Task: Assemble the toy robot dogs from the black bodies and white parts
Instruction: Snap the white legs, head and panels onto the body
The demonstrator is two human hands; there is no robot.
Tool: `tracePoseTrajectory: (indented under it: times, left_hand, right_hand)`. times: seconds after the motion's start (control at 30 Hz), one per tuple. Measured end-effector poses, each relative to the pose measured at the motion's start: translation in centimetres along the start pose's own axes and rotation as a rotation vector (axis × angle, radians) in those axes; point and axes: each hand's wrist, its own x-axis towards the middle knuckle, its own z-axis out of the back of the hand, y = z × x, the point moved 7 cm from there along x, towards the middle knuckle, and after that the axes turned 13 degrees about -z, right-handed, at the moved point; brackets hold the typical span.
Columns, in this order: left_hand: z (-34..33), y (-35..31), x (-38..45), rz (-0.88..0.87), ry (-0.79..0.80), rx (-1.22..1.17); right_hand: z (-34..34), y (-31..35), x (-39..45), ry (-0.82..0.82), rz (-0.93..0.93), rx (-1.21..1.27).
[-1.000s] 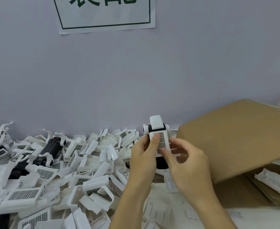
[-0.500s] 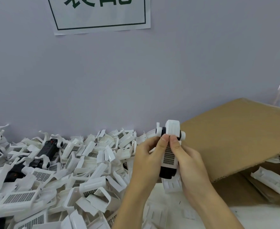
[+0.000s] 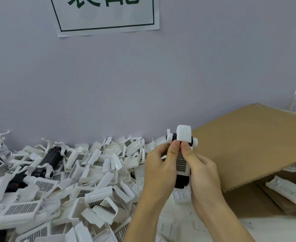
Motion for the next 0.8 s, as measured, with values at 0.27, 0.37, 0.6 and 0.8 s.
tracePoseTrajectory:
  times: [0.27, 0.37, 0.6, 0.8]
  left_hand:
    - [0.4, 1.4, -0.2, 0.143, 0.030, -0.162]
    - [0.7, 1.5, -0.1, 0.091, 0.018, -0.077]
    - [0.6, 1.8, 0.1, 0.097, -0.023, -0.062]
    - [0.4, 2.7, -0.1, 0.234, -0.030, -0.293]
  right_hand:
    - [0.6, 0.3, 0.3, 0.005, 0.022, -0.137]
    - [0.6, 0.4, 0.3, -0.016, 0.059, -0.157]
    - [0.8, 0.7, 0.3, -0.045, 0.112, -0.194]
    - [0.5, 0.7, 0.5, 0.012, 0.127, -0.267]
